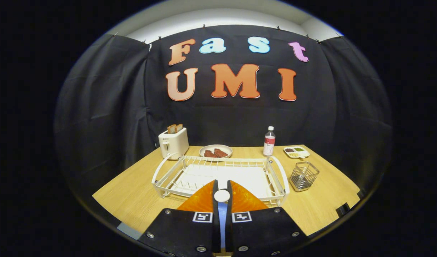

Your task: Take the plate from the dish rack, then take the spoon from the basket and place it into the plate.

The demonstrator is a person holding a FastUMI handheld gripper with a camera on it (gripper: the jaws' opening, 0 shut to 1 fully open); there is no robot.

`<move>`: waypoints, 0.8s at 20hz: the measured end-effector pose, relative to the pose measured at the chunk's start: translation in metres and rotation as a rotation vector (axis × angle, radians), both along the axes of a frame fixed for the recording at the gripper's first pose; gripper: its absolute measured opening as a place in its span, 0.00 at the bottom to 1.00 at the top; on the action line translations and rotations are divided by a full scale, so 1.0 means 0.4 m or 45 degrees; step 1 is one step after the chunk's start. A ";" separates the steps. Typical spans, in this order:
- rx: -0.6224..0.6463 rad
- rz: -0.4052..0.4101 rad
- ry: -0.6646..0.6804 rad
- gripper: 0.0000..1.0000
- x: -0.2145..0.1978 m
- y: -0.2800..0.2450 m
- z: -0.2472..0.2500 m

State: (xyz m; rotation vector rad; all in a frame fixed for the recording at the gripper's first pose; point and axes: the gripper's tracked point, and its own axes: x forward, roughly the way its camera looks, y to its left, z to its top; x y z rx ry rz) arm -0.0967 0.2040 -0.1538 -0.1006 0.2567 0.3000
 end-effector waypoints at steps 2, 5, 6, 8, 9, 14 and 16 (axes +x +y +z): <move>-0.016 0.000 0.025 0.05 -0.007 0.005 -0.033; -0.034 0.000 0.080 0.05 -0.011 0.010 -0.094; -0.036 0.001 0.099 0.05 -0.009 0.013 -0.115; -0.029 0.020 0.132 0.05 -0.007 0.026 -0.150; -0.024 0.033 0.139 0.05 0.000 0.034 -0.164; -0.036 0.038 0.198 0.10 0.011 0.037 -0.214; -0.036 0.024 0.199 0.14 0.018 0.026 -0.217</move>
